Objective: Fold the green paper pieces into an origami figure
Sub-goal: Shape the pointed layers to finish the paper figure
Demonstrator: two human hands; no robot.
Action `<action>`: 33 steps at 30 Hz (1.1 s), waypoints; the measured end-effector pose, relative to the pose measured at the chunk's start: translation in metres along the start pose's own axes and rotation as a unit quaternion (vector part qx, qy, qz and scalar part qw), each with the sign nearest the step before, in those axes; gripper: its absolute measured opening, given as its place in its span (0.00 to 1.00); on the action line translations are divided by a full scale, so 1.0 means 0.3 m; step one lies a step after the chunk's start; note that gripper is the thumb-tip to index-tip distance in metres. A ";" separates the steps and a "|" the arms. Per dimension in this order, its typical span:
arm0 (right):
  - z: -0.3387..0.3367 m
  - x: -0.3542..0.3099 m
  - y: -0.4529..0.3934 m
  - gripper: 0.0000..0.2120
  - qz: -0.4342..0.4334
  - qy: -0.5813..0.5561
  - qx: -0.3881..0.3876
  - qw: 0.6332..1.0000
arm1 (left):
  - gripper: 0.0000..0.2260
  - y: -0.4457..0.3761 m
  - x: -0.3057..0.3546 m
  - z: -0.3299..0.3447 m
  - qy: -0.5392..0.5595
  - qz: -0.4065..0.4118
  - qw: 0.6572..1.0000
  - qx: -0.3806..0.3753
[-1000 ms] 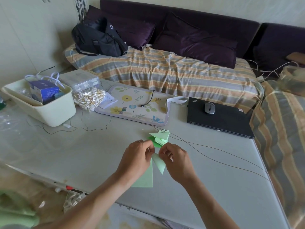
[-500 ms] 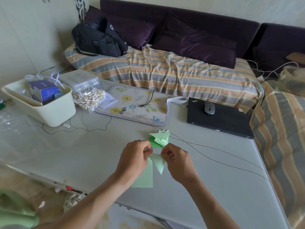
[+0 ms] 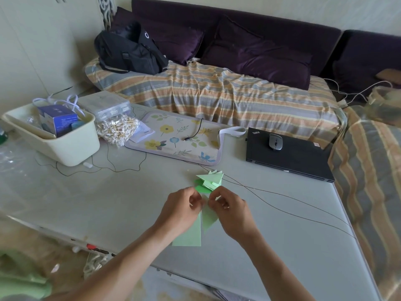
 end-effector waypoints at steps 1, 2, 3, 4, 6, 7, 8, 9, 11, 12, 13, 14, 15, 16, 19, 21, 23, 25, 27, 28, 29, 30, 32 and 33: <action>0.001 0.008 -0.001 0.04 0.015 -0.005 -0.006 1.000 | 0.06 0.001 -0.008 0.007 0.010 -0.013 1.000 -0.009; 0.005 0.016 0.000 0.04 0.029 -0.008 -0.013 0.999 | 0.07 0.004 -0.011 0.009 0.017 -0.023 1.000 -0.012; 0.012 0.022 0.002 0.04 0.041 -0.010 -0.021 0.999 | 0.07 0.004 -0.014 0.010 0.023 -0.030 0.999 -0.013; 0.018 0.026 0.003 0.04 0.048 -0.013 -0.026 0.998 | 0.07 0.003 -0.014 0.008 0.026 -0.030 0.999 -0.010; 0.021 0.023 0.004 0.03 0.046 -0.023 -0.021 0.998 | 0.06 0.001 -0.005 0.003 0.018 -0.004 1.000 -0.001; 0.020 0.016 0.004 0.03 0.041 -0.036 -0.017 0.998 | 0.06 0.003 0.007 0.003 0.005 0.021 1.000 -0.003; 0.021 0.012 0.005 0.04 0.035 -0.049 -0.018 0.998 | 0.05 0.008 0.020 0.008 -0.012 0.047 0.999 -0.013; 0.023 0.010 0.004 0.04 0.030 -0.053 -0.021 0.998 | 0.04 0.015 0.032 0.015 -0.029 0.072 0.997 -0.023; 0.019 0.013 0.000 0.05 0.026 -0.030 -0.020 0.999 | 0.04 0.026 0.045 0.020 -0.048 0.090 0.994 -0.030; 0.013 0.013 -0.003 0.05 0.025 -0.015 -0.014 0.999 | 0.04 0.027 0.047 0.017 -0.049 0.084 0.995 -0.023; 0.009 0.012 -0.006 0.05 0.025 -0.007 -0.009 1.000 | 0.04 0.022 0.044 0.012 -0.045 0.074 0.996 -0.014; 0.008 0.011 -0.006 0.05 0.027 -0.003 -0.007 1.000 | 0.04 0.016 0.041 0.007 -0.038 0.063 0.997 -0.005; 0.010 0.011 -0.006 0.05 0.027 0.002 -0.007 1.000 | 0.04 0.010 0.037 0.002 -0.029 0.053 0.998 0.002; 0.012 0.012 -0.004 0.05 0.024 0.012 -0.006 1.000 | 0.04 0.006 0.036 -0.001 -0.025 0.049 0.998 0.005; 0.016 0.008 0.003 0.03 -0.007 0.024 0.003 1.000 | 0.05 0.000 0.036 -0.005 -0.044 0.065 0.997 0.009; 0.022 0.001 0.005 0.03 -0.021 -0.006 -0.010 1.000 | 0.06 -0.004 0.027 -0.009 -0.055 0.064 0.996 0.018; 0.027 -0.008 0.005 0.03 -0.032 -0.017 -0.021 0.999 | 0.05 -0.009 0.023 -0.014 -0.058 0.058 0.996 0.027; 0.025 -0.016 0.002 0.04 -0.052 -0.006 -0.015 0.999 | 0.04 -0.009 0.029 -0.017 -0.055 0.057 0.996 0.032; 0.021 -0.023 0.003 0.05 -0.074 0.016 -0.001 0.997 | 0.04 -0.004 0.039 -0.024 -0.065 0.064 0.995 0.039; 0.020 -0.024 0.003 0.06 -0.081 0.024 0.006 0.996 | 0.04 -0.002 0.044 -0.027 -0.081 0.071 0.993 0.043; 0.020 -0.022 0.003 0.07 -0.084 0.029 0.011 0.996 | 0.03 -0.001 0.048 -0.031 -0.097 0.081 0.991 0.047; 0.021 -0.017 0.002 0.08 -0.084 0.033 0.013 0.996 | 0.03 -0.001 0.050 -0.034 -0.107 0.086 0.989 0.051; 0.025 -0.009 0.002 0.08 -0.083 0.034 0.017 0.996 | 0.04 -0.001 0.049 -0.035 -0.113 0.092 0.988 0.050; 0.025 -0.008 0.002 0.07 -0.083 0.031 0.018 0.996 | 0.04 -0.001 0.049 -0.034 -0.116 0.094 0.987 0.050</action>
Point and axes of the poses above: each hand's wrist, its own y-axis away from the middle knuckle, its own z-axis out of the palm, x = y × z, the point moved 8 cm from there along -y, towards the middle knuckle, and after that the axes turned 10 degrees about x, right-handed, at the moved point
